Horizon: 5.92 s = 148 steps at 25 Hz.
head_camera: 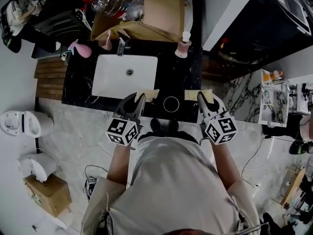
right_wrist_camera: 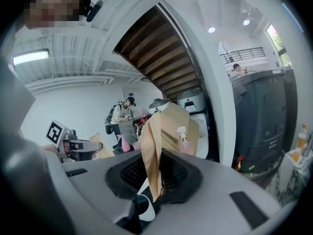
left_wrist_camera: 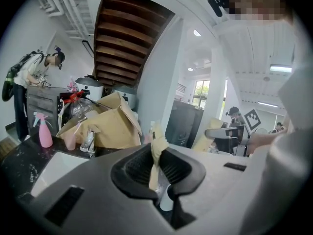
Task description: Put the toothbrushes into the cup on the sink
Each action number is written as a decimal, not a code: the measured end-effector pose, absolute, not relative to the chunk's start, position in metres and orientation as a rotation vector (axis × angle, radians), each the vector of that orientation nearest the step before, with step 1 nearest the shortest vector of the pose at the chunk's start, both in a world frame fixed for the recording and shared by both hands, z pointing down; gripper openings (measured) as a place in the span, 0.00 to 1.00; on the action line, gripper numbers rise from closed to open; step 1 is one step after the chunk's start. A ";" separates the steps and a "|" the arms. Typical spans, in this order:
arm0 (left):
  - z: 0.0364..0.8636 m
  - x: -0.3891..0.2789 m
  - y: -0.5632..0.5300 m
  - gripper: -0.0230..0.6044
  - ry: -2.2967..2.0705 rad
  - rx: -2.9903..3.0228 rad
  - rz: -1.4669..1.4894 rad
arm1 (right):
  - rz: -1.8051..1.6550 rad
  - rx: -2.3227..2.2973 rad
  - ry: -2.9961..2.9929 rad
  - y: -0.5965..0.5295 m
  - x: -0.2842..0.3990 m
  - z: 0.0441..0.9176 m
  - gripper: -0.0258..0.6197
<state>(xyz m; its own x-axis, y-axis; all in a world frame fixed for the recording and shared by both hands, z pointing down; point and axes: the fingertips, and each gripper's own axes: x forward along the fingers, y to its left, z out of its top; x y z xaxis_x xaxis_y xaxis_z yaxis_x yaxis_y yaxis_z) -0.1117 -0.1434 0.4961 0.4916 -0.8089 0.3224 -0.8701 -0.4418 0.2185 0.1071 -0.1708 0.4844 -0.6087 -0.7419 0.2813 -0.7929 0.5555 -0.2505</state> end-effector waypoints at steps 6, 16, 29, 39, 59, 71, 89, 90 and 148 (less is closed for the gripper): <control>0.497 -0.118 -0.142 0.10 -1.384 2.394 0.227 | 0.542 1.285 -2.644 -0.167 0.093 0.480 0.15; 0.505 -0.141 -0.132 0.10 -1.404 2.362 0.220 | 0.635 1.181 -2.618 -0.154 0.067 0.504 0.15; 0.519 -0.166 -0.121 0.10 -1.446 2.308 0.214 | 0.674 1.098 -2.583 -0.149 0.047 0.540 0.15; 0.524 -0.172 -0.107 0.10 -1.470 2.270 0.198 | 0.629 1.022 -2.606 -0.143 0.032 0.564 0.15; 0.532 -0.180 -0.080 0.10 -1.523 2.196 0.195 | 0.580 0.971 -2.523 -0.138 0.019 0.623 0.15; 0.532 -0.185 -0.068 0.10 -1.560 2.155 0.185 | 0.584 0.952 -2.465 -0.137 0.019 0.645 0.24; 0.530 -0.179 -0.061 0.10 -1.551 2.162 0.196 | 0.602 0.960 -2.470 -0.132 0.026 0.654 0.43; 0.530 -0.178 -0.061 0.10 -1.547 2.166 0.198 | 0.602 0.966 -2.472 -0.133 0.027 0.653 0.43; 0.512 -0.050 -0.119 0.10 -1.151 2.461 0.285 | 0.629 1.317 -2.514 -0.115 0.114 0.579 0.11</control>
<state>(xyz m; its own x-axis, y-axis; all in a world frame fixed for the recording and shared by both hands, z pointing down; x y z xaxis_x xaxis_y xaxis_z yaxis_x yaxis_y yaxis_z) -0.0505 -0.1191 0.5123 0.6390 -0.6861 0.3478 -0.7691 -0.5770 0.2748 0.1138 -0.1149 0.5790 -0.5681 -0.7224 0.3943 -0.8230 0.5029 -0.2642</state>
